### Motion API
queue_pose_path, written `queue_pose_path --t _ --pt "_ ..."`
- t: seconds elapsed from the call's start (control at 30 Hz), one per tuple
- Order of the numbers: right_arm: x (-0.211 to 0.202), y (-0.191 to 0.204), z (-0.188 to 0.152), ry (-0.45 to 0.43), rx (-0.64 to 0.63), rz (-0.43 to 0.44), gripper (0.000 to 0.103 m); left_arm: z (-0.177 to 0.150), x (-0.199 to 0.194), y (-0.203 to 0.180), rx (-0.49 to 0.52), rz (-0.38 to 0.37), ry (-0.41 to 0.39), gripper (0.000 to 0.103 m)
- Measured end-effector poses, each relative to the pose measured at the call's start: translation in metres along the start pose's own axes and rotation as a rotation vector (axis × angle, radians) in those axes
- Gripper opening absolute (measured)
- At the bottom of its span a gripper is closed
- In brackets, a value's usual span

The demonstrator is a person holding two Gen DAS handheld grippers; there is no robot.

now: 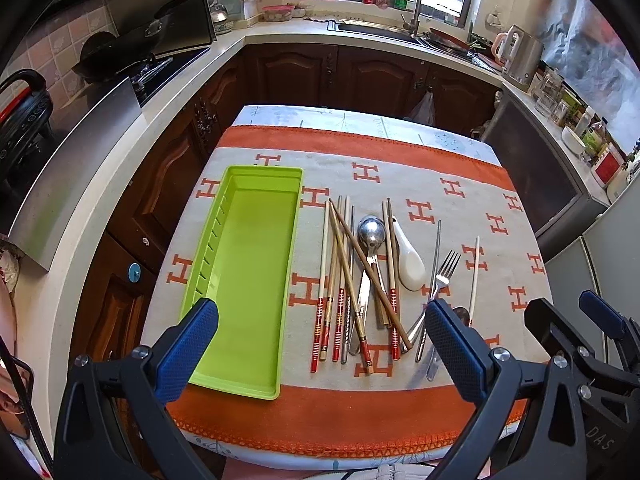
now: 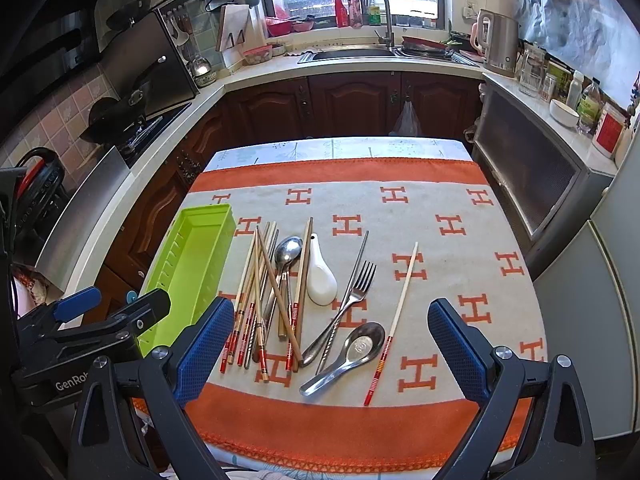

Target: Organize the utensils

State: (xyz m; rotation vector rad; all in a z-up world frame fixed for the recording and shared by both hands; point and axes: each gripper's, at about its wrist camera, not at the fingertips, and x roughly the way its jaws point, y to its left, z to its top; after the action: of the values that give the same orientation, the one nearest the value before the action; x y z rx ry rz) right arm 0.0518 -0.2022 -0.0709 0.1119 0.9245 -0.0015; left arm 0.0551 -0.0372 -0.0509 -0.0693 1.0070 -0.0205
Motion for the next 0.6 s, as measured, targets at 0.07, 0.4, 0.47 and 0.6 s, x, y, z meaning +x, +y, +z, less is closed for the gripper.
queue_pose_path --t 0.07,0.4,0.47,0.6 --pt "-0.001 -0.004 -0.002 -0.001 0.005 0.006 0.099 0.001 -0.001 -0.002 0.003 -0.005 -0.003 0.102" --pt "-0.001 -0.023 -0.007 -0.001 0.058 0.035 0.099 0.015 0.002 -0.008 0.004 -0.103 0.013 0.102" --pt "-0.002 -0.035 -0.007 0.0 0.081 0.046 0.099 0.021 0.004 -0.01 0.02 -0.108 0.021 0.1" --pt "0.001 -0.056 -0.003 0.005 0.122 0.066 0.099 0.036 0.005 -0.014 0.055 -0.08 0.005 0.1"
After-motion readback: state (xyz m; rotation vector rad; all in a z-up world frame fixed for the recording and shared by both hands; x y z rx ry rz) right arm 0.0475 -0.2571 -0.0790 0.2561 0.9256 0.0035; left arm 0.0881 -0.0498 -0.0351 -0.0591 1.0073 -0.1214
